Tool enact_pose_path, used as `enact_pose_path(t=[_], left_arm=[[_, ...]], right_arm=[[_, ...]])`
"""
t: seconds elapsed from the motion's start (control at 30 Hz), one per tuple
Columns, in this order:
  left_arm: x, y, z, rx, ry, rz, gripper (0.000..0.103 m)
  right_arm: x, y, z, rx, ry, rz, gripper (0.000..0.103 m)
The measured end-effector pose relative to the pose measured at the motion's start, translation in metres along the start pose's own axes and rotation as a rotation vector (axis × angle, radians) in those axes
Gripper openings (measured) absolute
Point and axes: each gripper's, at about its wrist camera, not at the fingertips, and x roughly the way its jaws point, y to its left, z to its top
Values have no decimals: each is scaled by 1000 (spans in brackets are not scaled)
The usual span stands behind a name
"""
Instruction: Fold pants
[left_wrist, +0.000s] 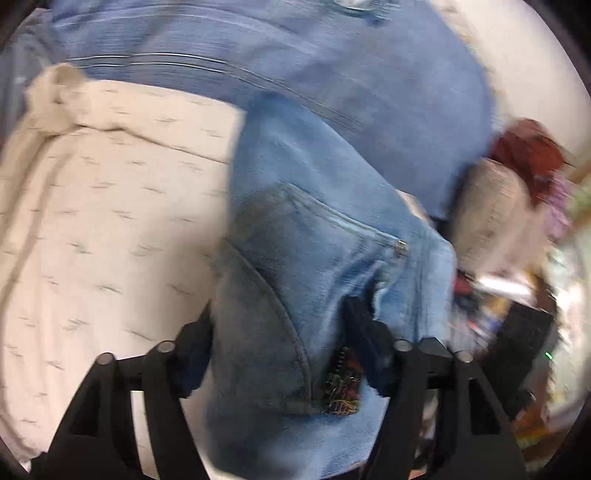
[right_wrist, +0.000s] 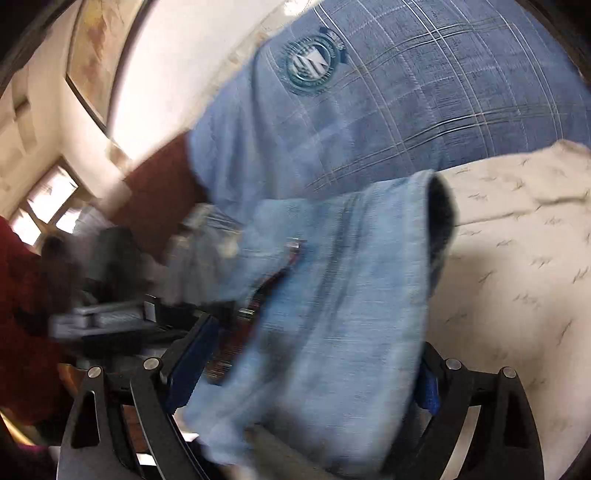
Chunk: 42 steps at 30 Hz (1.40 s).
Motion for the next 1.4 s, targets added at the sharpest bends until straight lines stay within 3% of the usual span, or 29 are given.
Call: enact_pose_path(t=[0.03,0.07,0.17,0.33,0.43,0.6,0.73,0.8,1.03,1.4], left_arm=[[6,7,0,-14,5,52,69],[8,14,-1,-19,6,75,69],[10,30,-16,-24,-7,111,69],[6,29,-45,31,-47,319,71],[-7,30,-68,84,-116,426,77],[-31,35,-102,74,-226,367,78],[-36,30,-121,107,-293,468,80],[-34,29,-130,124,-270,507,80],[-28,21,-163,212,-208,463,80],[-48,-9,-186,328,-243,396,81]], right_arm=[[12,0,-2,-44,29,-131,93],[15,-1,-4,-57,34,-159,93],[7,-1,-16,-65,16,-184,92],[-16,14,-34,-138,28,-263,100],[-26,20,-53,-157,59,-291,102],[-52,35,-83,-189,25,-299,102],[-75,47,-103,-206,-47,-366,102],[-87,52,-110,-210,-70,-390,102],[-116,63,-130,-250,-111,-445,102],[-128,67,-134,-211,-137,-460,102]])
